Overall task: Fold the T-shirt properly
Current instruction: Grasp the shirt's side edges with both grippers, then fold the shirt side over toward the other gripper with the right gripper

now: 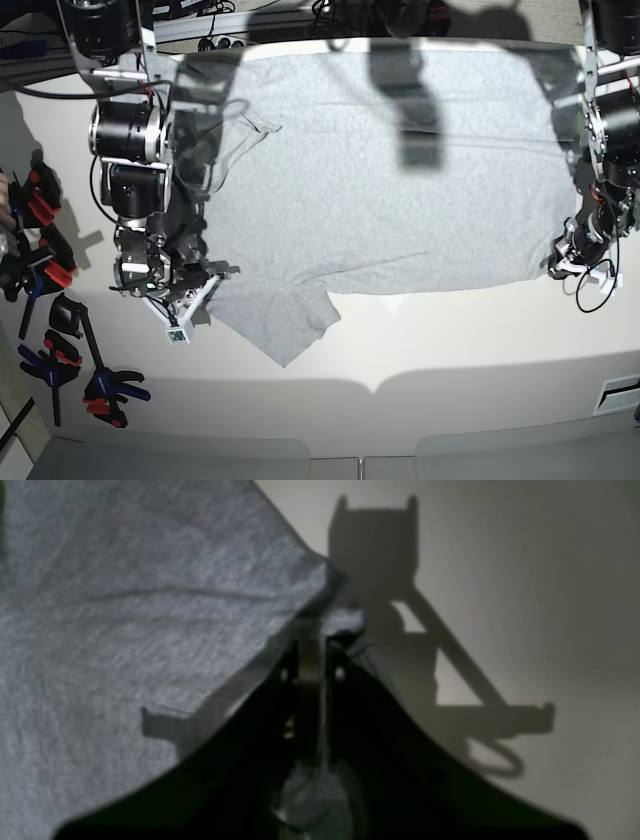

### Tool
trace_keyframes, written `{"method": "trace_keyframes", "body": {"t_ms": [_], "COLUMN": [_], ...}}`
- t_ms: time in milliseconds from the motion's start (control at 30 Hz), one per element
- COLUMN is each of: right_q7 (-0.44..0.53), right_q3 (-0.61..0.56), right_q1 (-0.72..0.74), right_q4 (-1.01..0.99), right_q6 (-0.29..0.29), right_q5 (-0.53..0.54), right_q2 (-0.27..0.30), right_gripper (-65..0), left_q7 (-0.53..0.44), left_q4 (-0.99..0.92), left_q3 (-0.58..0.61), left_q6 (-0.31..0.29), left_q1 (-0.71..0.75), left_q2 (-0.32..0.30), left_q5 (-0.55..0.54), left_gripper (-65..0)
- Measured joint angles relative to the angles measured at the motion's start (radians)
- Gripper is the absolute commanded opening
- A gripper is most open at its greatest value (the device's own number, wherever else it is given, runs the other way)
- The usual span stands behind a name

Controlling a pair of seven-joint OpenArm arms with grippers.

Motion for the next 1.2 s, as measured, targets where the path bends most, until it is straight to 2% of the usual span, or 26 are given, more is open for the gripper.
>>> {"method": "trace_keyframes", "body": {"t_ms": [67,167,267,400,500,633,733,800,900,967,1067,1200], "right_q7": [-0.013,-0.027,-0.067,-0.122,-0.16,-0.193,-0.211,-0.22,-0.224,-0.226,-0.227,-0.23], "right_q3": [0.0,0.0,0.0,0.0,0.001,0.0,0.0,0.009,0.041,0.074,0.145,0.244], "right_q1": [-0.005,-0.015,-0.037,-0.103,-0.17,-0.264,-0.343,-0.4,-0.478,-0.531,-0.607,-0.685], "right_q4": [0.026,0.086,0.169,0.315,0.444,0.609,0.724,0.799,0.894,0.953,1.036,1.131], "right_q6": [0.0,0.008,0.068,0.073,0.072,0.07,0.071,0.071,0.071,0.071,0.071,0.071], "right_q5": [0.03,0.071,0.114,0.149,0.16,0.159,0.161,0.165,0.162,0.163,0.162,0.163], "right_q2": [-0.003,-0.003,-0.005,-0.007,-0.007,-0.005,-0.005,-0.008,-0.008,-0.008,-0.009,-0.01], "right_gripper": [-65.0,-65.0,-65.0,-65.0,-65.0,-65.0,-65.0,-65.0,-65.0,-65.0,-65.0,-65.0], "left_q7": [0.084,0.196,0.225,0.225,0.218,0.23,0.241,0.231,0.206,0.209,0.224,0.23], "left_q4": [0.046,0.134,0.254,0.437,0.595,0.827,1.013,1.134,1.264,1.318,1.378,1.462], "left_q3": [0.0,0.001,0.002,0.003,0.004,0.006,0.007,0.008,0.008,0.008,0.008,0.008], "left_q6": [-0.005,-0.07,-0.087,-0.083,-0.027,0.016,0.068,0.136,0.288,0.351,0.4,0.413], "left_q1": [0.003,0.038,0.124,0.245,0.355,0.496,0.599,0.653,0.705,0.732,0.775,0.825], "left_q2": [0.0,0.001,0.002,0.001,0.001,0.0,0.001,0.003,0.0,-0.002,-0.002,-0.002], "left_q5": [0.003,-0.054,-0.119,-0.118,-0.127,-0.109,-0.053,-0.001,0.086,0.166,0.224,0.273], "left_gripper": [-65.0,-65.0,-65.0,-65.0,-65.0,-65.0,-65.0,-65.0,-65.0,-65.0,-65.0,-65.0]}}
